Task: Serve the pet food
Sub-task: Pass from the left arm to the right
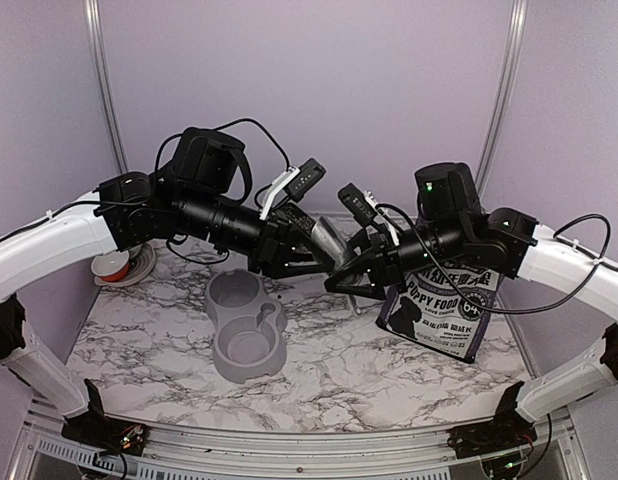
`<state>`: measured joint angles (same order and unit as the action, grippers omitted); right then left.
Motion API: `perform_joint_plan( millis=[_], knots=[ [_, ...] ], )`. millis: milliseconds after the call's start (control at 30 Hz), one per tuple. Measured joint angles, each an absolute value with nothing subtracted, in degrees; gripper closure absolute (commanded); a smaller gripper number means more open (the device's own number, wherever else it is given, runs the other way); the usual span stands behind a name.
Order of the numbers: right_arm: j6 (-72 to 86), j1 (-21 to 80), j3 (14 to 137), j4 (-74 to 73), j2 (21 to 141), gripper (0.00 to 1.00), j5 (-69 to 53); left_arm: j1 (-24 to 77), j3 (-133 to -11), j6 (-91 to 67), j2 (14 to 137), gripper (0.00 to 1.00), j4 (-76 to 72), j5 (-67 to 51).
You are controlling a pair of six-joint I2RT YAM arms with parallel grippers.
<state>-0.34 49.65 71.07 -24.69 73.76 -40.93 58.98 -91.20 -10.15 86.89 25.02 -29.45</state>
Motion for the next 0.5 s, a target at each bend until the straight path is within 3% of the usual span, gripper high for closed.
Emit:
perform_joint_plan(
  millis=[367,500],
  knots=[
    [2.04,49.65,69.97,-20.34,71.96,0.66,-39.33,58.98,-88.51,-9.65,82.87,0.25,24.62,-26.81],
    [3.46,49.65,68.97,-18.44,70.28,0.67,-36.99,58.98,-86.65,-9.10,79.68,0.08,24.45,-24.01]
  ],
)
